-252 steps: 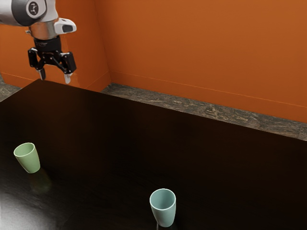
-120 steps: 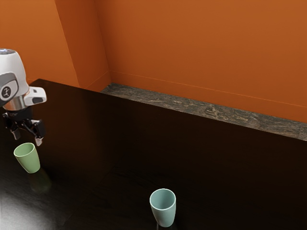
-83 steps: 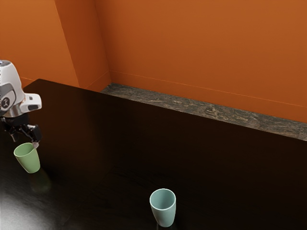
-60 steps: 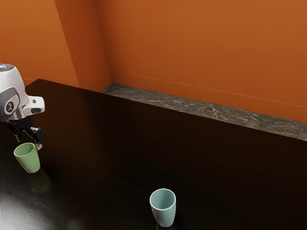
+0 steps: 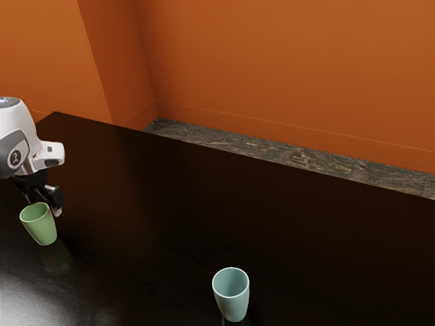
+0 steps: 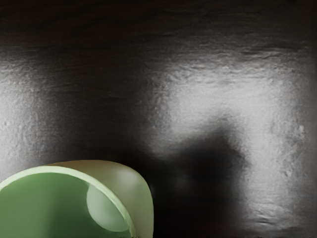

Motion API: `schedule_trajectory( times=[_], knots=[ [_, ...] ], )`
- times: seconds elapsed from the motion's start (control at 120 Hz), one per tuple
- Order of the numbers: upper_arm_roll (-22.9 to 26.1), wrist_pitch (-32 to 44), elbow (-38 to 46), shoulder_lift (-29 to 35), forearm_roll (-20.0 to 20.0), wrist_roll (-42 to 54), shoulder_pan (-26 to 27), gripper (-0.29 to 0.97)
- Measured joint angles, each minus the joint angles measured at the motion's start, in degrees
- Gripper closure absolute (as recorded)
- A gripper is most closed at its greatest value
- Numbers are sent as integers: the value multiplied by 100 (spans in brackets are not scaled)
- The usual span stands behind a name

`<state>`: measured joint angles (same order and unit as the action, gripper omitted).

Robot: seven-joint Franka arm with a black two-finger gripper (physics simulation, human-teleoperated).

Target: Place the left cup onto the right cup

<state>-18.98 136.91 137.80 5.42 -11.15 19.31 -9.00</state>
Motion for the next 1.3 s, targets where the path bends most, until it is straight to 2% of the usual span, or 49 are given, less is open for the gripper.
schedule_trajectory(
  times=[0.767, 1.083, 1.183, 1.3],
  knots=[
    [0, 481, 298, -240, 13, 19, -3, 0],
    [0, 656, 293, -572, 91, 13, -11, 1],
    [-3, 705, 293, -646, 115, 13, -6, 5],
    [-37, 740, 279, -646, 131, 14, 32, 20]
  ],
)
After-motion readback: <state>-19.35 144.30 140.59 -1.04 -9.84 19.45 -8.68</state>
